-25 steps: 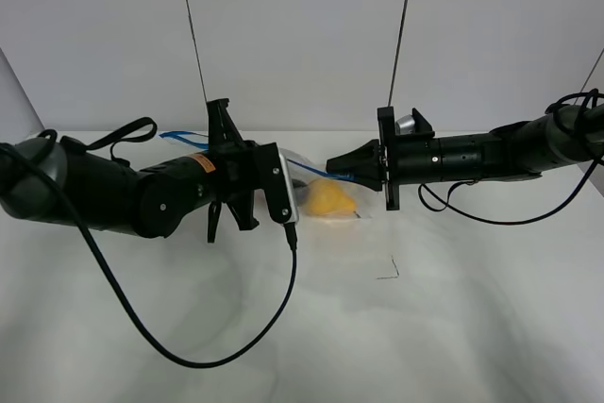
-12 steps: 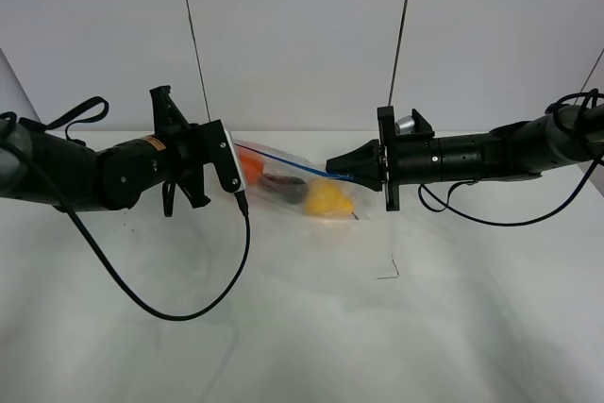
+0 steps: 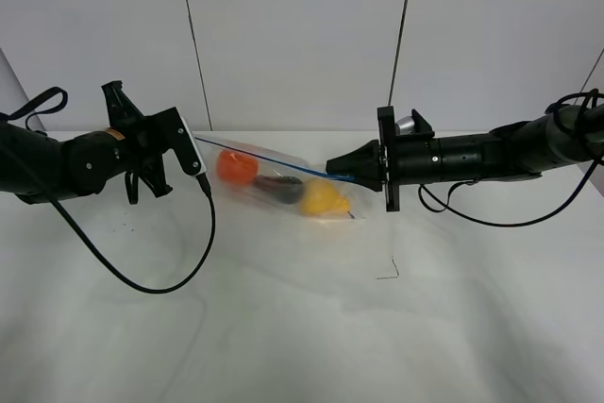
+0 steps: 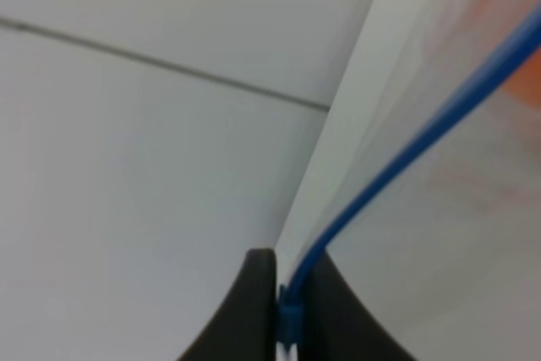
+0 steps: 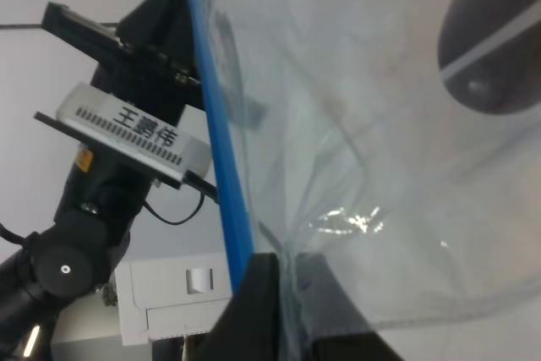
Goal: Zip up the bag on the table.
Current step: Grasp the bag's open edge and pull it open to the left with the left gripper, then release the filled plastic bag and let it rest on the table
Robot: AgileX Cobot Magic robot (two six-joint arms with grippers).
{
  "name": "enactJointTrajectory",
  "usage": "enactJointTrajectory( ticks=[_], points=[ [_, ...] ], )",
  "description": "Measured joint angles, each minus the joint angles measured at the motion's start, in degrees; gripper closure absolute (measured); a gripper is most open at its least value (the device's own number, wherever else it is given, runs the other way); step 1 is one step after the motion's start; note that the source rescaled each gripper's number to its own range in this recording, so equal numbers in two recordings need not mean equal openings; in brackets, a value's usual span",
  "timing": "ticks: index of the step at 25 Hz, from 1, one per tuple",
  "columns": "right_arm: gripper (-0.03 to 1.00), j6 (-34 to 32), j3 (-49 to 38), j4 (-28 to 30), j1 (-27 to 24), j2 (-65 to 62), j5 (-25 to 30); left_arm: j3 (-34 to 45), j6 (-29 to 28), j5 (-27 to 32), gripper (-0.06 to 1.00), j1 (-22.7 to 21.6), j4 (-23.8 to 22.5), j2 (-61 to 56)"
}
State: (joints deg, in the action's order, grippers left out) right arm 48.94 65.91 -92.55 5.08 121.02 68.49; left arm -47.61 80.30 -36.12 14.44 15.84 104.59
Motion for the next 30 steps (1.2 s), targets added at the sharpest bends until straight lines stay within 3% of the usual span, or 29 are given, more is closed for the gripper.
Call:
enactJointTrajectory(
  ticks=[13, 16, 21, 22, 25, 30],
  points=[
    [0.97, -0.11, 0.0, -0.15, 0.0, 0.0, 0.0, 0.0, -0.05, 0.06, 0.93, -0.5, 0.02, 0.0],
    [0.97, -0.11, 0.0, 0.78, 0.0, 0.0, 0.06, 0.0, -0.51, -0.78, 0.78, -1.1, 1.09, 0.0],
    [0.97, -0.11, 0.0, 1.05, 0.0, 0.0, 0.18, 0.0, -4.75, -1.31, 0.28, -1.67, 2.01, 0.0],
    [0.97, -0.11, 0.0, 1.06, 0.0, 0.0, 0.18, 0.0, -5.68, -1.31, 0.22, -1.79, 2.29, 0.0],
    [0.97, -0.17, 0.0, 1.06, 0.0, 0.0, 0.23, 0.0, -6.4, -1.8, 0.14, -2.03, 2.82, 0.0],
    [0.97, -0.17, 0.0, 1.06, 0.0, 0.0, 0.23, 0.0, -6.4, -3.71, 0.11, -5.05, 3.13, 0.0]
  ],
)
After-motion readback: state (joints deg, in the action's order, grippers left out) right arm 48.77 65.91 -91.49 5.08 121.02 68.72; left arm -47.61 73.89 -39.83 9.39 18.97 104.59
